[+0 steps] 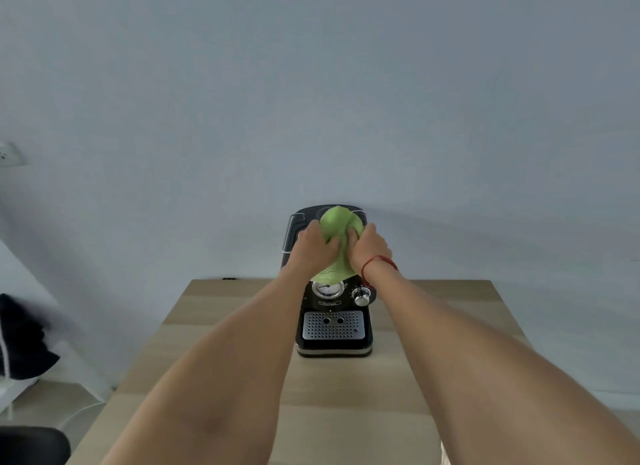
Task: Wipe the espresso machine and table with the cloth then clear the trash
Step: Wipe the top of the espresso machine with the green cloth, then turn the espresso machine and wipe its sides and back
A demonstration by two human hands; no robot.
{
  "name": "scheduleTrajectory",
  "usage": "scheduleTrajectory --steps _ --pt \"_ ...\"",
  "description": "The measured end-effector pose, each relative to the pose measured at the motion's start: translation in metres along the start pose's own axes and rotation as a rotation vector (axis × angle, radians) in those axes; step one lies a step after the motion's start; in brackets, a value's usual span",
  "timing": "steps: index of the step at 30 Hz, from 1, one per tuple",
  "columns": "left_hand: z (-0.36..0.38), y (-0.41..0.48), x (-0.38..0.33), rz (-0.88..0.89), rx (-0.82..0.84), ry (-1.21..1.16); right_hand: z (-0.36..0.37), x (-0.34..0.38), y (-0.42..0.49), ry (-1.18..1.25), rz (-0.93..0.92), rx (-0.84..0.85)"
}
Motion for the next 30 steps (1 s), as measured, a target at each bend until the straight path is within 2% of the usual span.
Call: scheduleTrajectory --steps 2,4,6,8,11,14,23,30 --pt "-0.009 -0.009 -0.004 -0.023 -0.026 -0.177 -0.003 -0.003 -0.011 0.339 0.01 -0.005" --pt "-0.015 -0.02 0.0 -0.067 -0.046 -0.349 -0.003 -0.006 -0.025 0.575 0.026 -0.013" --pt "-0.012 -0.036 0.011 -0.124 -0.028 -0.464 0.006 -0.011 -0.042 0.754 0.052 0.022" --pt "-0.004 -0.054 0.028 -0.182 0.014 -0.561 0.019 -0.017 -0.06 0.827 0.072 0.089" --pt "0.014 -0.086 0.058 -0.257 0.025 -0.693 0.041 -0.036 -0.084 0.782 0.123 0.159" --pt "0.04 -0.115 0.094 -0.354 0.028 -0.719 0.073 -0.063 -0.109 0.766 0.199 0.226" --pt "0.142 -0.188 0.209 -0.58 0.228 -0.411 0.171 -0.163 -0.16 0.414 0.346 0.166" --pt "0.175 -0.2 0.242 -0.518 0.189 -0.432 0.195 -0.188 -0.163 0.295 0.244 0.12"
Point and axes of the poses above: each hand's wrist, its own y-axis towards the middle knuckle, its own z-axis out of the palm, x = y × z, the point moved 7 cm from there along y, towards the middle knuckle, and after that the axes turned 10 degrees about x, right-handed, at the moved point
